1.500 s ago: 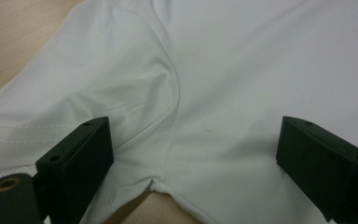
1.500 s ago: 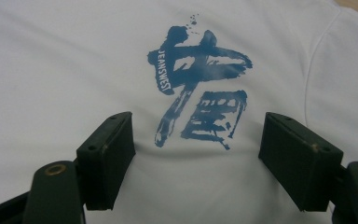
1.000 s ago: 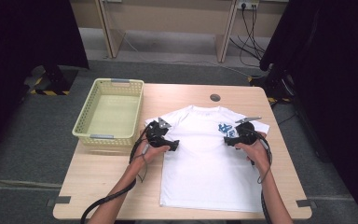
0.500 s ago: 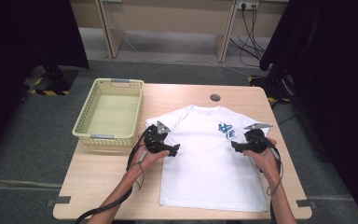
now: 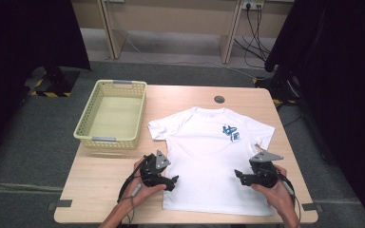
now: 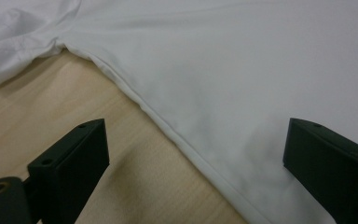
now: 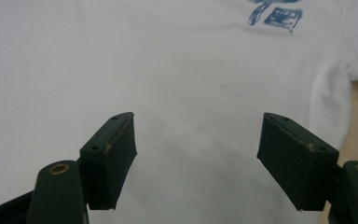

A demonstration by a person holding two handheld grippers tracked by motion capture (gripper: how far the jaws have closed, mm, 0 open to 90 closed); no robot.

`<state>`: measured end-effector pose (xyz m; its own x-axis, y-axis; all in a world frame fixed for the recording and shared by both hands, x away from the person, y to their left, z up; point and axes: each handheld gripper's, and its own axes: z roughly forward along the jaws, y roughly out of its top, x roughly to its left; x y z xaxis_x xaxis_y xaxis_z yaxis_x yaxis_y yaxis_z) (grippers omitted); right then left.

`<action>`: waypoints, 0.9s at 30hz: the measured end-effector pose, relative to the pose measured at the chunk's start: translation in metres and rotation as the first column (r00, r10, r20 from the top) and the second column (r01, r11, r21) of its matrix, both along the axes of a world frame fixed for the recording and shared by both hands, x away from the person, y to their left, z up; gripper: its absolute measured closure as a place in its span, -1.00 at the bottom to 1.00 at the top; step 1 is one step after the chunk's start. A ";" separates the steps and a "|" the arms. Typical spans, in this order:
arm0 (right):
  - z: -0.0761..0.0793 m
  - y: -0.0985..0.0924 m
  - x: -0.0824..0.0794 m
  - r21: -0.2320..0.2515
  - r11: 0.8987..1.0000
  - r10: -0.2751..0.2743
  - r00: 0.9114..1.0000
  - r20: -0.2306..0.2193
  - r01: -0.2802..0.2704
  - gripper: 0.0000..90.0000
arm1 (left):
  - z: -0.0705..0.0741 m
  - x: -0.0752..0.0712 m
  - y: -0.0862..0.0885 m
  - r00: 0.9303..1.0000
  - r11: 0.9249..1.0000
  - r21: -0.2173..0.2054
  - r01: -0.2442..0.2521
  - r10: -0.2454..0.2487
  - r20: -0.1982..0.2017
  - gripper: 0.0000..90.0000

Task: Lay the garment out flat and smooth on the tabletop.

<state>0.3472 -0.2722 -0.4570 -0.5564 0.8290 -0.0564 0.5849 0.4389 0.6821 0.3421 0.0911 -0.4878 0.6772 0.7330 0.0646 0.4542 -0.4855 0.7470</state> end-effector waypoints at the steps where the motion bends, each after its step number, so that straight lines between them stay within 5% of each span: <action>1: -0.002 0.000 -0.003 -0.001 1.000 -0.002 1.000 -0.009 0.002 -0.38 | -0.002 -0.002 0.002 1.000 1.000 -0.008 -0.002 0.002 -0.002 -0.87; 8: -0.014 -0.006 -0.024 -0.030 0.999 -0.044 0.999 -0.005 0.044 -0.37 | -0.005 -0.009 0.012 0.999 0.998 -0.051 -0.034 0.033 -0.031 -0.89; 14: -0.015 -0.003 -0.043 -0.019 1.000 -0.011 1.000 0.003 0.011 -0.37 | -0.005 -0.020 0.017 0.999 0.997 -0.067 -0.033 0.032 -0.021 -0.88; 18: -0.016 -0.004 -0.052 -0.023 1.000 -0.004 1.000 -0.003 0.004 -0.36 | -0.005 -0.028 0.018 1.000 0.999 -0.037 -0.023 0.022 -0.009 -0.88; 27: -0.019 -0.021 -0.058 0.037 0.998 -0.049 0.999 -0.014 0.050 -0.35 | -0.006 -0.026 0.023 0.998 0.998 -0.054 -0.031 0.028 -0.047 -0.90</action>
